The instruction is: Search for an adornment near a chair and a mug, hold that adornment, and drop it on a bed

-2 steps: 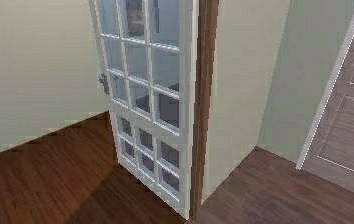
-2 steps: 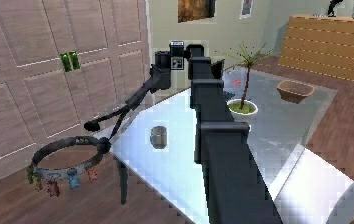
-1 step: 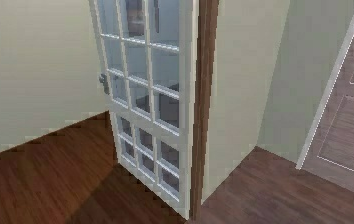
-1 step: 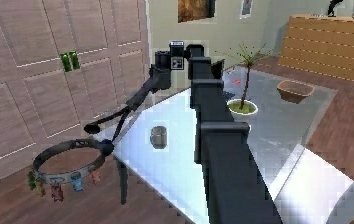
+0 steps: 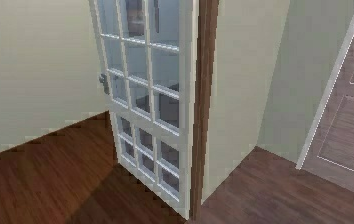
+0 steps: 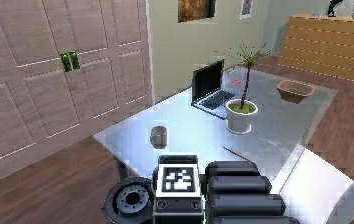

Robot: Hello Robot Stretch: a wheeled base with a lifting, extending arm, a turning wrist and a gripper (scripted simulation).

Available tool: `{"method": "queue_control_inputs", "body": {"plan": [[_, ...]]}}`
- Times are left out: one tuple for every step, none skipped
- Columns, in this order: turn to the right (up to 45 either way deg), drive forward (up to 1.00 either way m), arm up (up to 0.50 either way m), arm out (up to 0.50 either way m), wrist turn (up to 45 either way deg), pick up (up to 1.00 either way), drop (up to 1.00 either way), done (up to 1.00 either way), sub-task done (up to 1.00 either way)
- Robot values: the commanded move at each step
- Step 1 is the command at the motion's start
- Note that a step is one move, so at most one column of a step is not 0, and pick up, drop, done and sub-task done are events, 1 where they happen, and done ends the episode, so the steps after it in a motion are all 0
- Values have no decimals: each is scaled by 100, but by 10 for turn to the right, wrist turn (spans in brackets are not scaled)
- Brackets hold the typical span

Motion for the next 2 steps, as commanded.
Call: {"method": "queue_control_inputs", "body": {"plan": [[-450, 0, 0, 0, 0, 0, 0, 0, 0], [-450, 0, 0, 0, 0, 0, 0, 0, 0]]}}
